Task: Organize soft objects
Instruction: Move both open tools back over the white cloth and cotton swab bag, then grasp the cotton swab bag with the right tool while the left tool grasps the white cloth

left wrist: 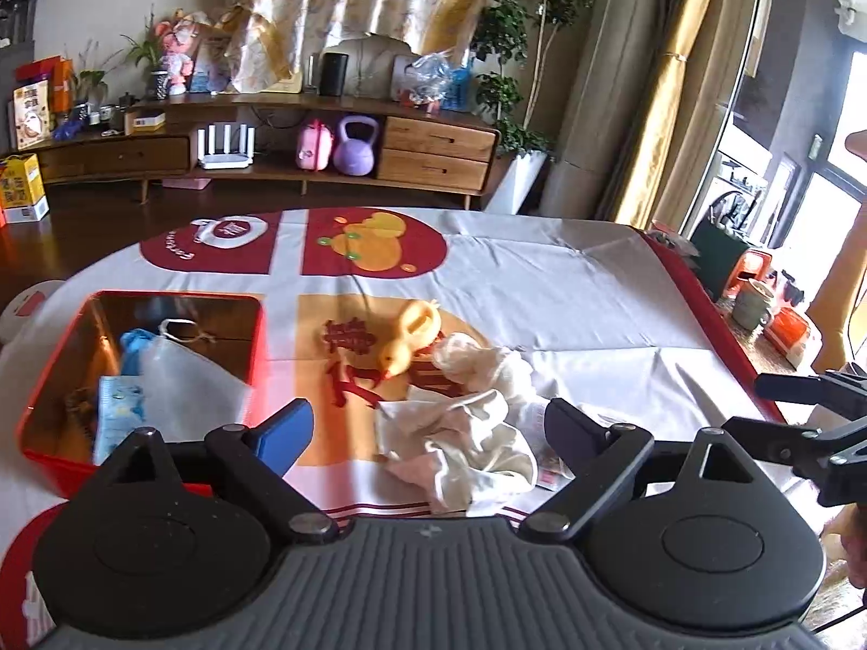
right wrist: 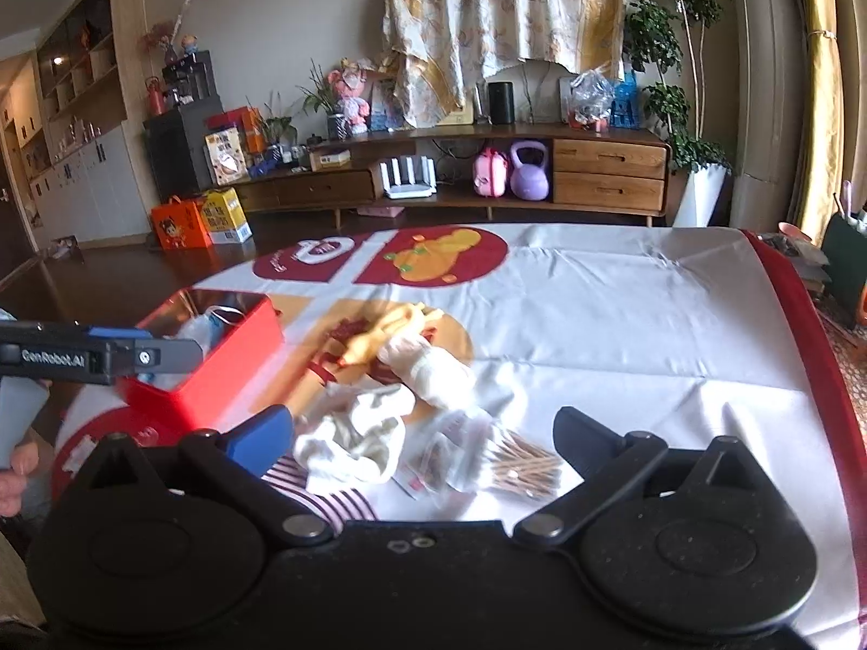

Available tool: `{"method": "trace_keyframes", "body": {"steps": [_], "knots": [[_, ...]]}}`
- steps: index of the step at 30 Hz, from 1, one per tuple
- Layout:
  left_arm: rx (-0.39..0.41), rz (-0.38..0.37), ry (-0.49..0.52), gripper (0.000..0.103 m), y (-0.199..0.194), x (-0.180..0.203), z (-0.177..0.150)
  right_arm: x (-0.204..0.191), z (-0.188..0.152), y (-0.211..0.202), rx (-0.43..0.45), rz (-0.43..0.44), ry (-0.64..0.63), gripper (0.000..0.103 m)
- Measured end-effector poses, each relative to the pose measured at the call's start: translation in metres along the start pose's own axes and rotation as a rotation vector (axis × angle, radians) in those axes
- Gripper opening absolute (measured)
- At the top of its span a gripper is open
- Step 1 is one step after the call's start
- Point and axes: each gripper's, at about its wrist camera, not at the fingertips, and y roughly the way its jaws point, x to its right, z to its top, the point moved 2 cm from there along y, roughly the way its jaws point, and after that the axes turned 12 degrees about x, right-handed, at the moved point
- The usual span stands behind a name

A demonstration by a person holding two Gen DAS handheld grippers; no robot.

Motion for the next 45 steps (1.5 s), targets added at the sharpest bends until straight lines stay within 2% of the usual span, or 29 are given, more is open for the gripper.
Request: {"method": "trace_keyframes", "body": {"steps": [2, 11, 18, 24, 29, 37, 41, 45], "knots": [[-0.009, 0.011, 0.005, 0.103, 0.005, 0.006, -0.003, 0.006, -0.005, 0.002, -0.01, 0.004, -0.002, 0.103], [-0.042, 0.011, 0.018, 0.103, 0.029, 0.021, -0.018, 0.027, -0.025, 0.019, -0.054, 0.017, -0.009, 0.103], [-0.117, -0.004, 0.03, 0.103, 0.054, 0.029, -0.035, 0.038, -0.039, 0.048, -0.136, 0.054, -0.061, 0.103], [-0.154, -0.003, 0.056, 0.103, 0.076, 0.035, -0.051, 0.06, -0.05, 0.076, -0.211, 0.005, -0.133, 0.101], [-0.183, -0.006, 0.07, 0.103, 0.095, 0.037, -0.061, 0.071, -0.059, 0.094, -0.25, -0.001, -0.169, 0.1], [-0.225, -0.007, 0.064, 0.103, 0.122, 0.033, -0.076, 0.072, -0.066, 0.118, -0.275, 0.032, -0.213, 0.09], [-0.243, 0.019, 0.075, 0.103, 0.132, 0.029, -0.08, 0.068, -0.065, 0.124, -0.272, 0.064, -0.232, 0.08], [-0.241, 0.008, 0.053, 0.103, 0.136, 0.026, -0.081, 0.07, -0.064, 0.128, -0.272, 0.096, -0.218, 0.069]]}}
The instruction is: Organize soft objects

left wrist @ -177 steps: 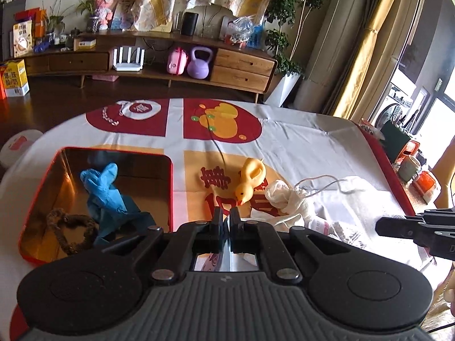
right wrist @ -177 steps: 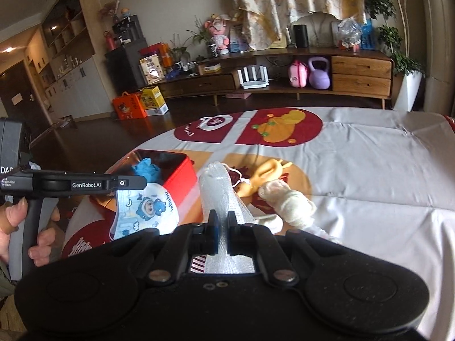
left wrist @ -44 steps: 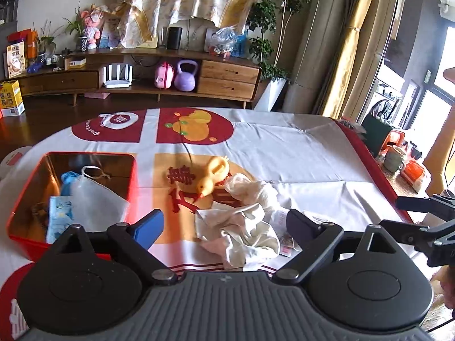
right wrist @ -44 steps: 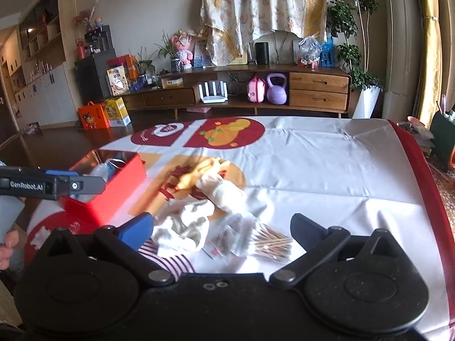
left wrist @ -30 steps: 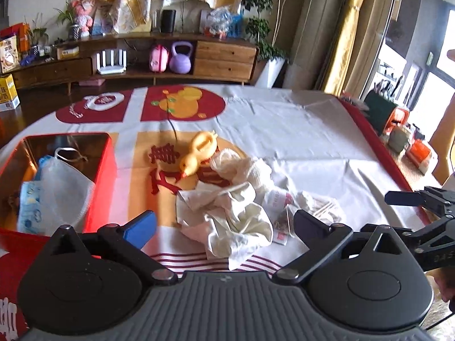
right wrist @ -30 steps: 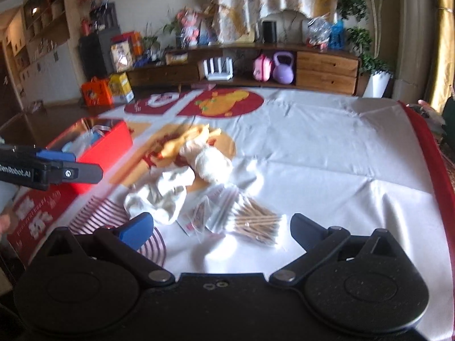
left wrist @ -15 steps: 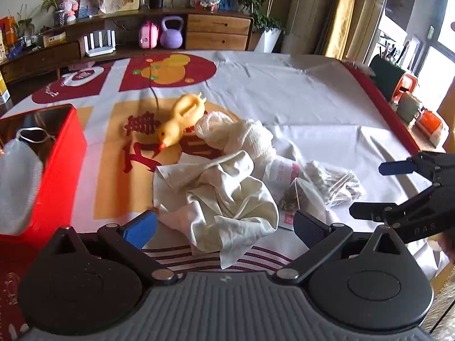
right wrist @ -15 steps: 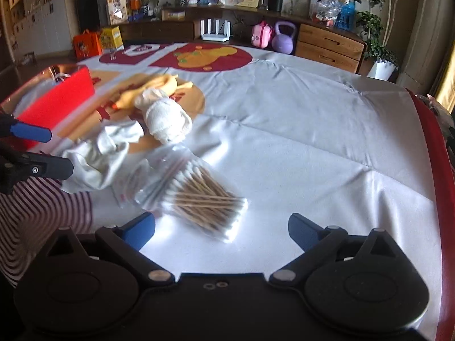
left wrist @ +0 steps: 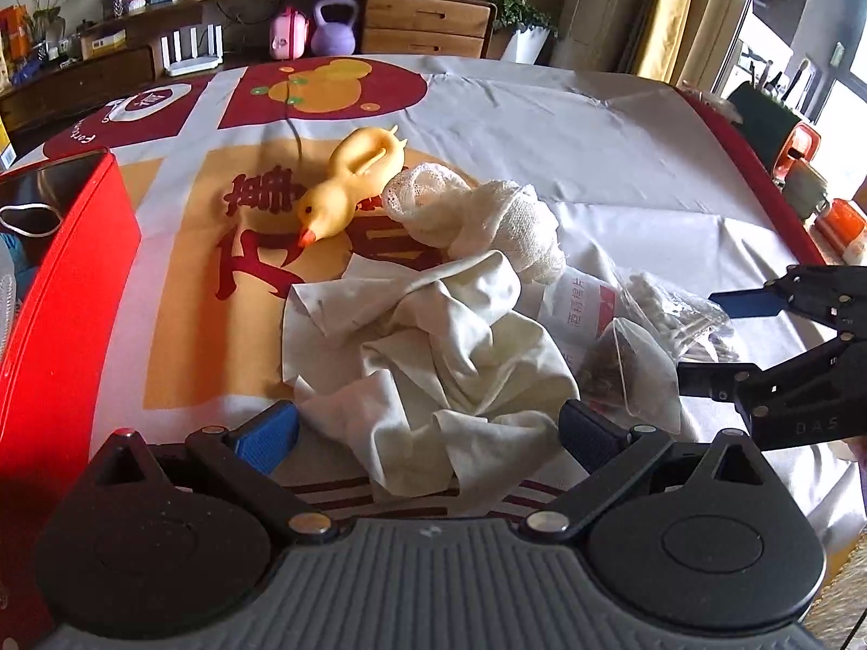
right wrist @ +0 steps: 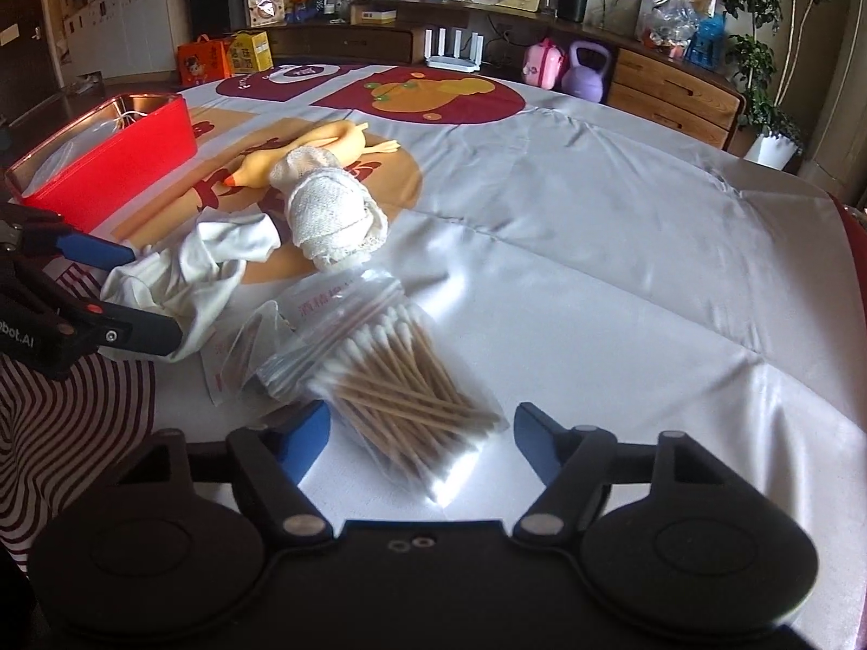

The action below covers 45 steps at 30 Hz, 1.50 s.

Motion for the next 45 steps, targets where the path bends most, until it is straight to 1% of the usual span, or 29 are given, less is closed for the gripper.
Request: {"method": "trace_keyframes", "body": {"steps": [4, 6, 9, 10, 12, 14, 15, 16, 17, 20, 21, 23, 27, 34, 38, 41, 45], "knots": [[0.005, -0.007, 0.027, 0.102, 0.001, 0.003, -0.001, 0.002, -0.001, 0.0, 0.006, 0.002, 0.016, 0.064], [0.008, -0.005, 0.04, 0.101, 0.001, 0.004, -0.001, 0.002, -0.001, -0.001, 0.008, -0.005, 0.026, 0.059], [0.017, 0.0, 0.054, 0.094, 0.0, 0.004, -0.001, 0.003, -0.003, -0.004, 0.009, -0.019, 0.045, 0.053], [0.02, 0.001, 0.057, 0.091, 0.0, 0.003, -0.001, 0.003, -0.003, -0.005, 0.009, -0.025, 0.051, 0.052], [0.028, 0.009, 0.063, 0.081, -0.002, 0.001, 0.0, 0.003, -0.004, -0.007, 0.008, -0.042, 0.063, 0.048], [0.035, 0.031, 0.073, 0.061, -0.004, -0.001, 0.001, 0.003, -0.006, -0.01, 0.007, -0.061, 0.081, 0.046], [0.036, 0.035, 0.072, 0.057, -0.004, -0.003, 0.001, 0.003, -0.007, -0.012, 0.007, -0.072, 0.09, 0.044], [0.037, 0.035, 0.068, 0.048, -0.004, -0.005, 0.002, 0.003, -0.007, -0.013, 0.007, -0.084, 0.1, 0.044], [0.038, 0.035, 0.063, 0.035, -0.005, -0.006, 0.002, 0.003, -0.008, -0.014, 0.005, -0.095, 0.112, 0.043], [0.034, 0.015, 0.041, 0.018, -0.007, -0.011, 0.004, 0.001, -0.009, -0.019, 0.003, -0.122, 0.15, 0.042], [0.036, 0.016, 0.04, 0.016, -0.008, -0.011, 0.004, 0.001, -0.01, -0.022, 0.004, -0.133, 0.158, 0.042], [0.042, 0.012, 0.042, 0.014, -0.01, -0.011, 0.005, 0.001, -0.01, -0.027, 0.008, -0.147, 0.188, 0.042], [0.068, 0.005, 0.02, 0.014, -0.021, -0.015, 0.01, -0.001, -0.006, -0.043, 0.03, -0.152, 0.244, 0.041], [0.087, 0.031, -0.007, 0.014, -0.039, -0.029, 0.023, -0.015, 0.008, -0.071, 0.083, -0.126, 0.308, 0.041], [0.118, 0.031, -0.028, 0.014, -0.056, -0.037, 0.034, -0.028, 0.016, -0.085, 0.103, -0.11, 0.315, 0.041], [0.143, 0.032, -0.023, 0.014, -0.068, -0.039, 0.041, -0.038, 0.023, -0.091, 0.107, -0.098, 0.317, 0.041], [0.164, 0.052, -0.017, 0.014, -0.082, -0.046, 0.047, -0.05, 0.03, -0.099, 0.114, -0.083, 0.313, 0.041]]}}
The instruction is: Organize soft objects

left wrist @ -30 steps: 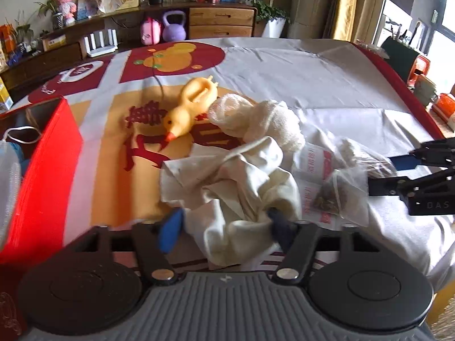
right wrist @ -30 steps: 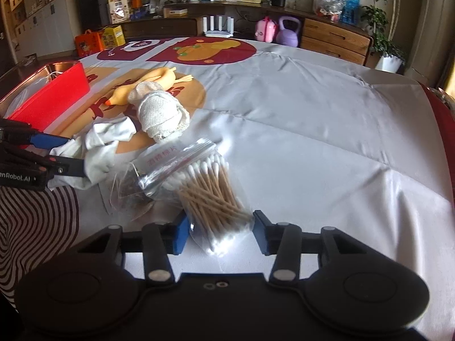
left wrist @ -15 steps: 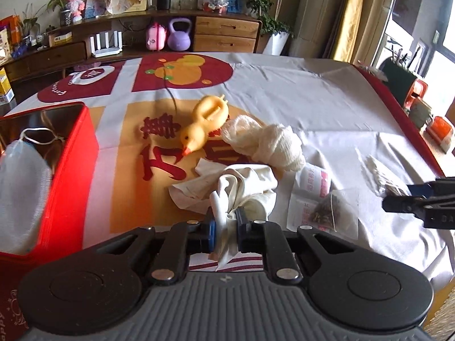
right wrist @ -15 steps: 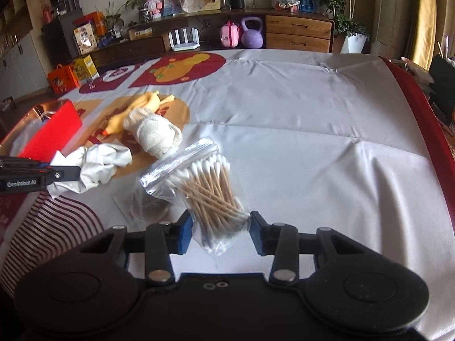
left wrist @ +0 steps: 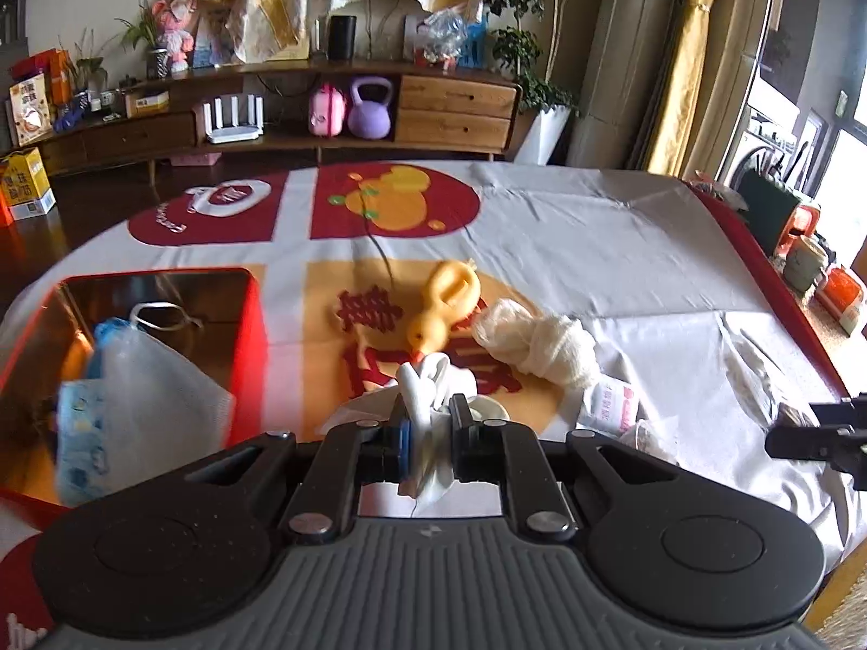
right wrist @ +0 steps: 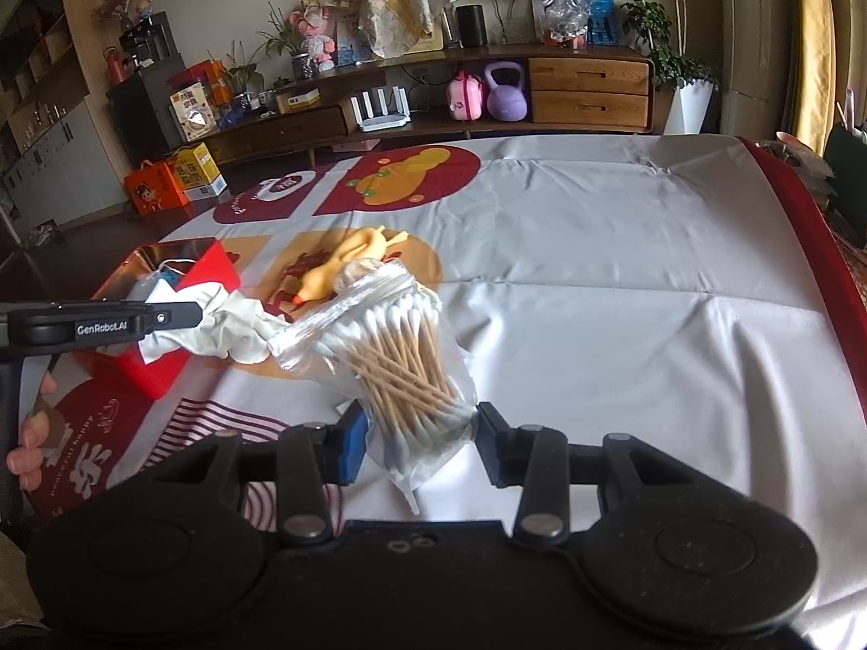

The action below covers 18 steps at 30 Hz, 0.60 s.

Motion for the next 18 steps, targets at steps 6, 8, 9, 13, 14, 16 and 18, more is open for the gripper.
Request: {"method": "trace_keyframes", "body": {"steps": [6, 8, 9, 13, 14, 16, 18], "knots": [[0.032, -0.001, -0.018, 0.014, -0.023, -0.01, 0.012, -0.023, 0.006, -0.008, -0.002, 0.007, -0.034, 0.041], [0.048, 0.0, -0.021, 0.014, -0.031, -0.012, 0.016, -0.032, 0.009, -0.01, -0.005, 0.013, -0.049, 0.041], [0.055, 0.001, -0.021, 0.014, -0.034, -0.013, 0.018, -0.036, 0.01, -0.012, -0.005, 0.018, -0.057, 0.041], [0.076, 0.002, -0.027, 0.014, -0.046, -0.019, 0.024, -0.053, 0.018, -0.018, 0.013, 0.028, -0.093, 0.041], [0.076, 0.001, -0.024, 0.014, -0.047, -0.019, 0.023, -0.056, 0.02, -0.02, 0.02, 0.031, -0.096, 0.041], [0.056, -0.016, -0.019, 0.014, -0.048, -0.021, 0.02, -0.059, 0.021, -0.023, 0.025, 0.041, -0.091, 0.041], [0.03, -0.025, -0.018, 0.014, -0.047, -0.021, 0.013, -0.06, 0.019, -0.024, 0.026, 0.041, -0.095, 0.041]]}}
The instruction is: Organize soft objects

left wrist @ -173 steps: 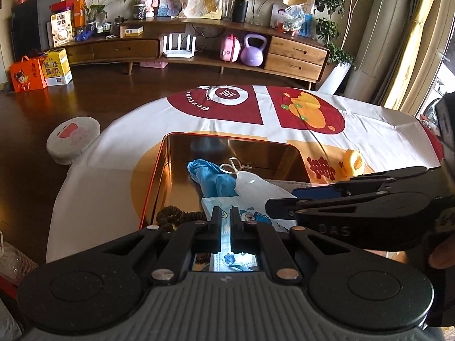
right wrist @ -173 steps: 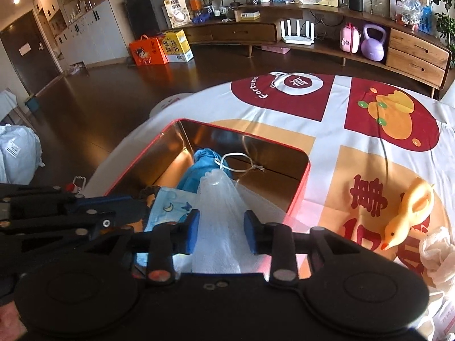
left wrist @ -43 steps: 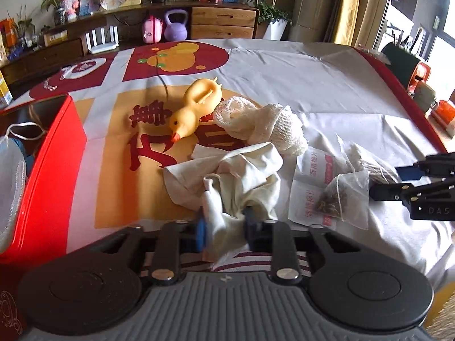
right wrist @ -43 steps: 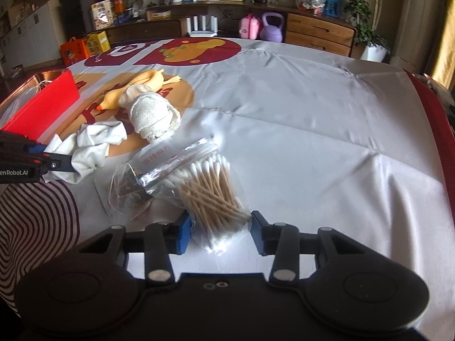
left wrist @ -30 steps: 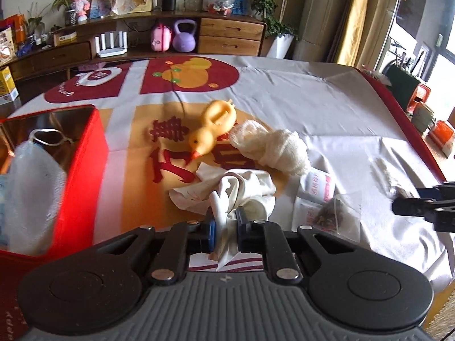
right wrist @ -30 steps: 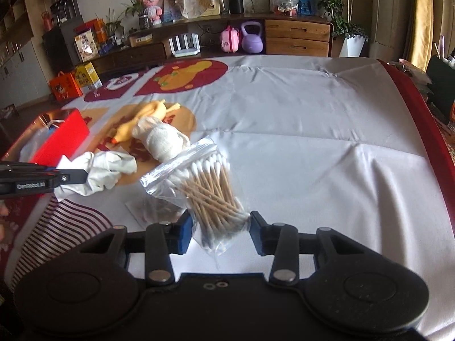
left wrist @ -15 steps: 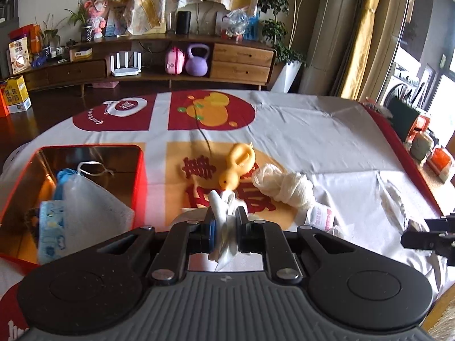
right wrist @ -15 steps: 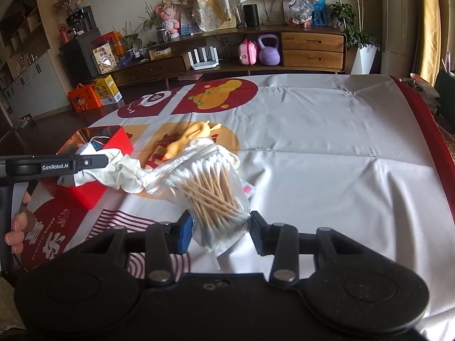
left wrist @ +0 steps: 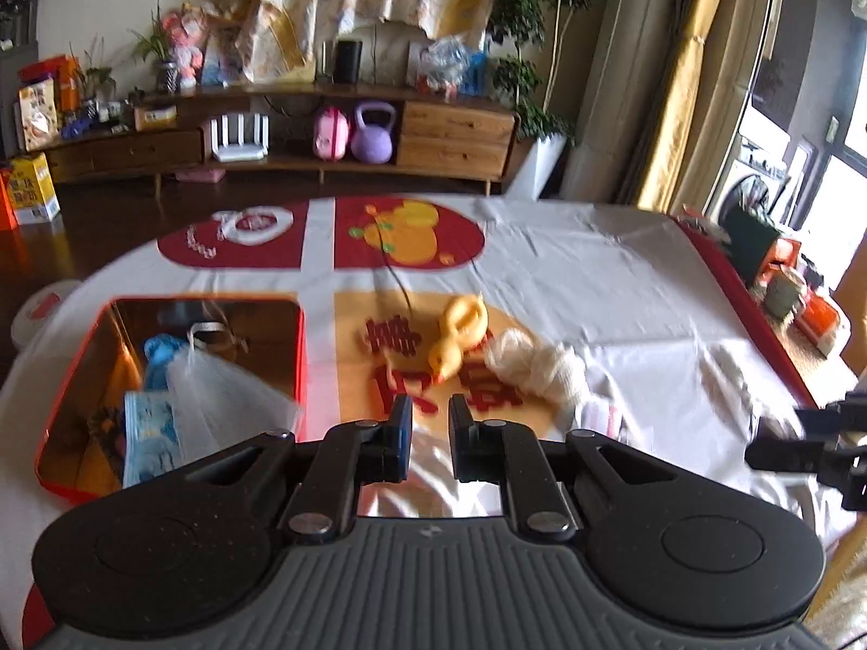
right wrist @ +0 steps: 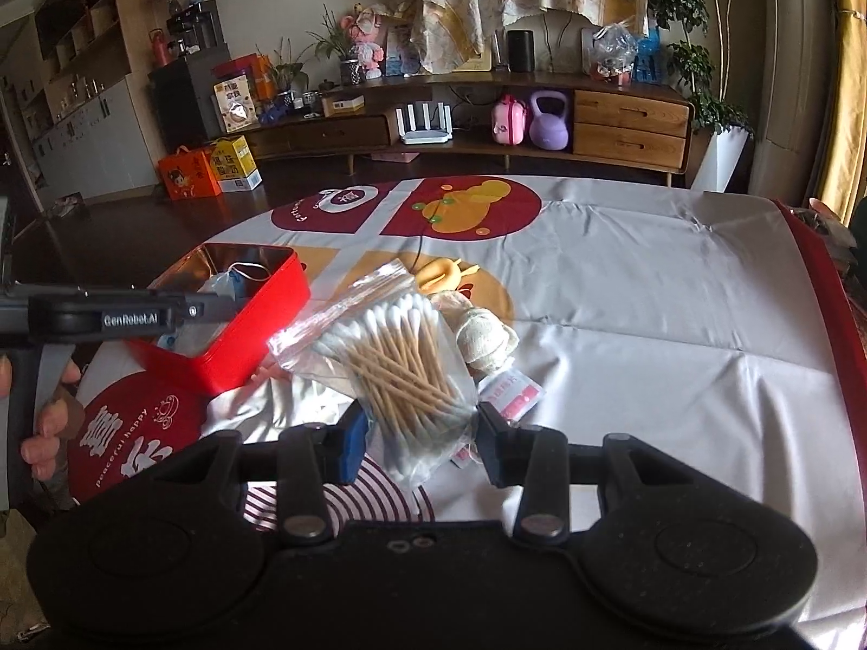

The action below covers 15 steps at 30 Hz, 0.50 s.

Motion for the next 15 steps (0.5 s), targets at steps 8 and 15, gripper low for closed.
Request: {"method": "trace_keyframes", "body": {"steps": [8, 15], "knots": [[-0.062, -0.016, 0.002, 0.04, 0.006, 0.008, -0.035, 0.006, -0.009, 0.002, -0.017, 0.005, 0.028, 0.041], [-0.081, -0.027, 0.048, 0.092, 0.027, 0.025, -0.05, 0.013, -0.014, 0.008, -0.033, 0.01, 0.042, 0.041]]}}
